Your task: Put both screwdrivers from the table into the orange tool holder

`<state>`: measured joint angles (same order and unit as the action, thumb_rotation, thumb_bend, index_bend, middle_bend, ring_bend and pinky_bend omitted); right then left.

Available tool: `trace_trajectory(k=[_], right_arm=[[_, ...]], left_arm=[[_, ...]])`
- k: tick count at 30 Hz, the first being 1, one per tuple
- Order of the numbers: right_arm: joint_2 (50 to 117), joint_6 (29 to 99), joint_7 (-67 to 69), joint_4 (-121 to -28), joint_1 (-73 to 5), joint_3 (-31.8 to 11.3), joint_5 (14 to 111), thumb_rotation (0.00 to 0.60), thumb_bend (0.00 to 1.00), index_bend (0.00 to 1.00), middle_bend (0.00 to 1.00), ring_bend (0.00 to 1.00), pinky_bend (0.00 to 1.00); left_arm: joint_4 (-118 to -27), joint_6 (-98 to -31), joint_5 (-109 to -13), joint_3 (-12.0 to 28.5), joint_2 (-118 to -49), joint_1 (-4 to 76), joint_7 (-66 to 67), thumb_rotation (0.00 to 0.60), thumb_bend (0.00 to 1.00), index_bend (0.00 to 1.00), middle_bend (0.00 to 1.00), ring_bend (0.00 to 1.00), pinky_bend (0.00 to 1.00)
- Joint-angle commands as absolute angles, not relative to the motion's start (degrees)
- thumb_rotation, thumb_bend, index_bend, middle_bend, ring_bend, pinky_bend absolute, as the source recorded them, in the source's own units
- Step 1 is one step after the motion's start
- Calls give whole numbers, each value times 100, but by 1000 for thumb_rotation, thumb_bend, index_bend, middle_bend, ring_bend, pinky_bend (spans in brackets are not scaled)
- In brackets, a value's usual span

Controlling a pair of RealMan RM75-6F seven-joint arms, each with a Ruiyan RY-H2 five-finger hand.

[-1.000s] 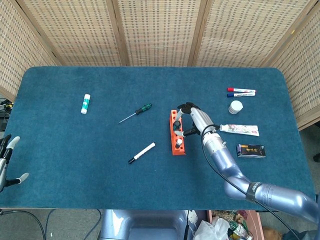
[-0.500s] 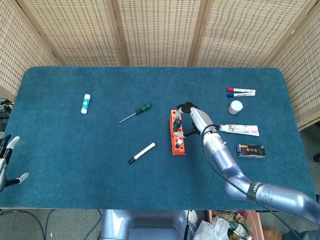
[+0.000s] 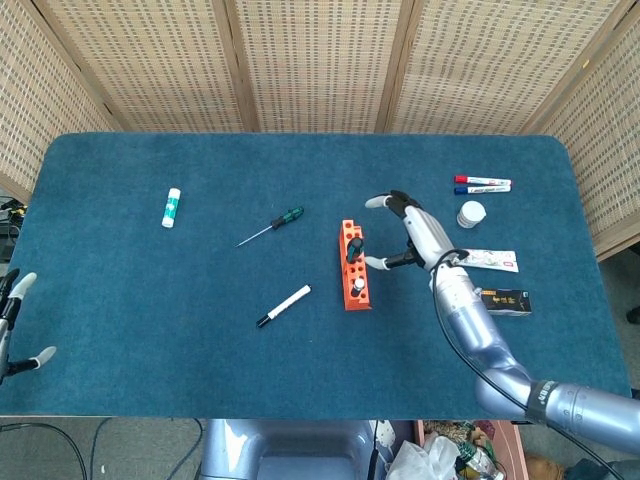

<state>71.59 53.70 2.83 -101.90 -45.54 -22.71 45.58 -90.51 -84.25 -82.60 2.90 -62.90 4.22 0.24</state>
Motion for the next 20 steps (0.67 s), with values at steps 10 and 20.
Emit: trace_trajectory(k=[10,20], right_arm=[[6232,7439,13,-9820,-2702,-772,7998,600,0,0,0,0,0],[6819,9085,-509,-8301,-1506,-76,8898,600,0,0,0,0,0]], left_arm=[[-9000,-8644,-8598,211,-6309,376,-72,600,0,0,0,0,0],[-8799,-8855,-8783,175,-6446,315,-120,600,0,0,0,0,0]])
